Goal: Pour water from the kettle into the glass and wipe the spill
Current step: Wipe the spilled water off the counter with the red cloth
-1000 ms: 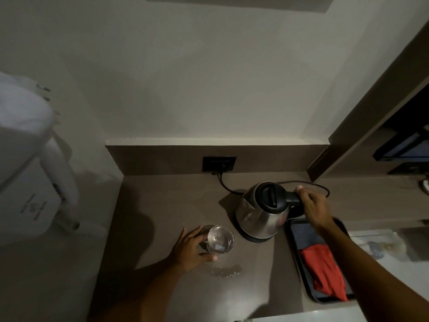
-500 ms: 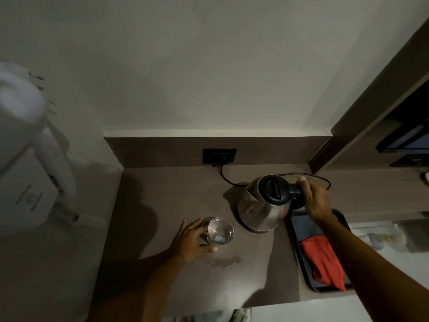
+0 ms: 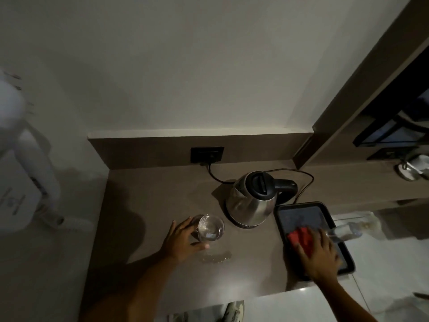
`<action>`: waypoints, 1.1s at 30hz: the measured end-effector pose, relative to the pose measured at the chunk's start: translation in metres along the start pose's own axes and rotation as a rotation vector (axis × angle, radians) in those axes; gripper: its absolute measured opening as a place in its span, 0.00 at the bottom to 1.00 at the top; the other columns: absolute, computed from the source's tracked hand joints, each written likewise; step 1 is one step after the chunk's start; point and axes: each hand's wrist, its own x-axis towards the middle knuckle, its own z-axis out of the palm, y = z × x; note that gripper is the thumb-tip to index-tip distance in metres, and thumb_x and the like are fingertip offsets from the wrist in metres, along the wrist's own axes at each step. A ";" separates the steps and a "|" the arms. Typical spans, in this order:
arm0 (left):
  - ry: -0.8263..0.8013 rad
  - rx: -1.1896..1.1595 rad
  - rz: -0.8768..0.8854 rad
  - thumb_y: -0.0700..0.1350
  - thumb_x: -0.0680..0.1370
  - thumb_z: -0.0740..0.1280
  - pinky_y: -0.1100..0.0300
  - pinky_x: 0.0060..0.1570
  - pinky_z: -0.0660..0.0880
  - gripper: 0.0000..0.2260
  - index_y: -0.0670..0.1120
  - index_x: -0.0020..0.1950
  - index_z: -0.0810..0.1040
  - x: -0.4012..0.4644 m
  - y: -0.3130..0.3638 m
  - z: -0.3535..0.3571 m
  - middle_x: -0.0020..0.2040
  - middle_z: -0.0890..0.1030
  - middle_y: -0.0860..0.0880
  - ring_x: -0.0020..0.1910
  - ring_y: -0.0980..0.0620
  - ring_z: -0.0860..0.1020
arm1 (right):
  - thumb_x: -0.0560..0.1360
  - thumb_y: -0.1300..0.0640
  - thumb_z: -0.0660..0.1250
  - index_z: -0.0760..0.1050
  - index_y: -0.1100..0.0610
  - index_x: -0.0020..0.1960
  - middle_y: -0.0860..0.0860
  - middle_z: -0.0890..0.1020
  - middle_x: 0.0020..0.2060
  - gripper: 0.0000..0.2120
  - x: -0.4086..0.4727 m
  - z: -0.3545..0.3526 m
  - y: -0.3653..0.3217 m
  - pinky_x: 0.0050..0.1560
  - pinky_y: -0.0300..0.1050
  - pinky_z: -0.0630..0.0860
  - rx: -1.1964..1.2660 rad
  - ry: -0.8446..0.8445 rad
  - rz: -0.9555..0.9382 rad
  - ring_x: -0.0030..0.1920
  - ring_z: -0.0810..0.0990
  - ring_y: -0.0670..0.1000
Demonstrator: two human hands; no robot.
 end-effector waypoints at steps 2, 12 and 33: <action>-0.012 0.015 -0.017 0.70 0.66 0.72 0.45 0.76 0.42 0.41 0.58 0.75 0.66 0.000 -0.001 0.000 0.77 0.65 0.55 0.78 0.56 0.57 | 0.76 0.31 0.55 0.47 0.45 0.79 0.55 0.51 0.80 0.39 -0.003 0.010 0.019 0.69 0.71 0.56 -0.091 -0.156 0.030 0.76 0.55 0.64; -0.019 -0.044 -0.002 0.65 0.70 0.71 0.47 0.77 0.50 0.41 0.55 0.78 0.59 -0.018 -0.004 -0.010 0.78 0.62 0.52 0.79 0.50 0.57 | 0.76 0.59 0.67 0.62 0.59 0.76 0.70 0.71 0.64 0.30 -0.003 0.015 0.014 0.59 0.69 0.72 -0.086 -0.076 -0.025 0.59 0.72 0.73; 0.000 0.455 -0.081 0.71 0.76 0.52 0.45 0.75 0.50 0.38 0.50 0.80 0.55 -0.106 -0.071 -0.007 0.82 0.52 0.46 0.80 0.47 0.51 | 0.78 0.37 0.52 0.65 0.53 0.75 0.56 0.67 0.75 0.31 -0.080 0.071 -0.125 0.63 0.59 0.69 -0.094 -0.009 -0.415 0.72 0.65 0.62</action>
